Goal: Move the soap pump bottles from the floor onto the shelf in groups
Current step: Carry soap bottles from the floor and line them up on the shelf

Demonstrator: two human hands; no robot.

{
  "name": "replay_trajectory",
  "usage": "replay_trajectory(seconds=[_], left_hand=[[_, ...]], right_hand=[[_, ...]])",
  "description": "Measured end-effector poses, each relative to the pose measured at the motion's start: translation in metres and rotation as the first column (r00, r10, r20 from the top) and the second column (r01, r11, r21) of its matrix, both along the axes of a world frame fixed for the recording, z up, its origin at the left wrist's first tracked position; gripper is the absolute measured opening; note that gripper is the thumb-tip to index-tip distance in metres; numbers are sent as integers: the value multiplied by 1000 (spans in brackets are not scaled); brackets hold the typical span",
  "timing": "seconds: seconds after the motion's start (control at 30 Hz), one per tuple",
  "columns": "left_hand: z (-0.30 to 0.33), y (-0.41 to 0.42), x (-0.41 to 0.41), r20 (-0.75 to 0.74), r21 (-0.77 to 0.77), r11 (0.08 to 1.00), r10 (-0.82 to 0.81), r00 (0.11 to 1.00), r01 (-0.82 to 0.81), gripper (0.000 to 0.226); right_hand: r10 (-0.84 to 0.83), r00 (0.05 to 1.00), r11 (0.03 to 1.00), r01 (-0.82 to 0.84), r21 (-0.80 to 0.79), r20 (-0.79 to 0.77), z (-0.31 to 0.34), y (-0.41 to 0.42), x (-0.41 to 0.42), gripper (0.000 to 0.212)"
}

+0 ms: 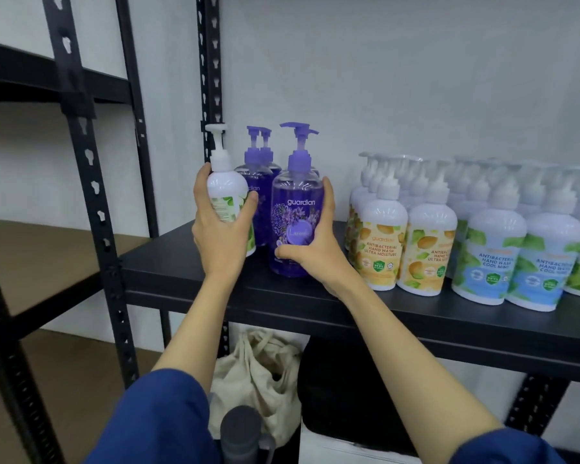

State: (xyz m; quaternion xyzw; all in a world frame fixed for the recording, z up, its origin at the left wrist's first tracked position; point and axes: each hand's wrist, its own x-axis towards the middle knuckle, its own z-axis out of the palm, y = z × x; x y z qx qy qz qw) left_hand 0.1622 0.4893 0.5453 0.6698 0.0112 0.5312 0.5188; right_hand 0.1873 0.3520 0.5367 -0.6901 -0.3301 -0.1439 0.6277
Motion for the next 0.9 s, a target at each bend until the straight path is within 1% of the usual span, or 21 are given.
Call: replay_trajectory(seconds=[0.1,0.2,0.37,0.43,0.57,0.7,0.9], left_hand=[[0,0,0,0,10,1000,11,1000,-11,71],[0,0,0,-14,27,1000,14,1000,-13,71],[-1,0,1,-13,69,997,19,1000,-18,71],[-1,1,2,-14,74,997,16,1000,-15,71],[-2,1,3,-8,75,997,21,1000,-20,71],[-2,1,3,-5,84,996,32,999,-31,72],[-1,1,2,-16,93,995,48,999,-46,72]], right_hand=[[-23,999,1000,23,-14,-25,-2,2,1,124],[-92,995,995,90,-50,-35,-1,7,0,129],[-140,990,989,139,-46,-16,-3,9,1,128],[-133,991,991,132,-33,-21,-4,5,4,127],[-88,996,996,87,-33,-24,-6,0,6,116],[-110,994,992,109,-59,-17,-4,1,6,115],[-120,993,992,120,-48,11,-4,1,5,115]])
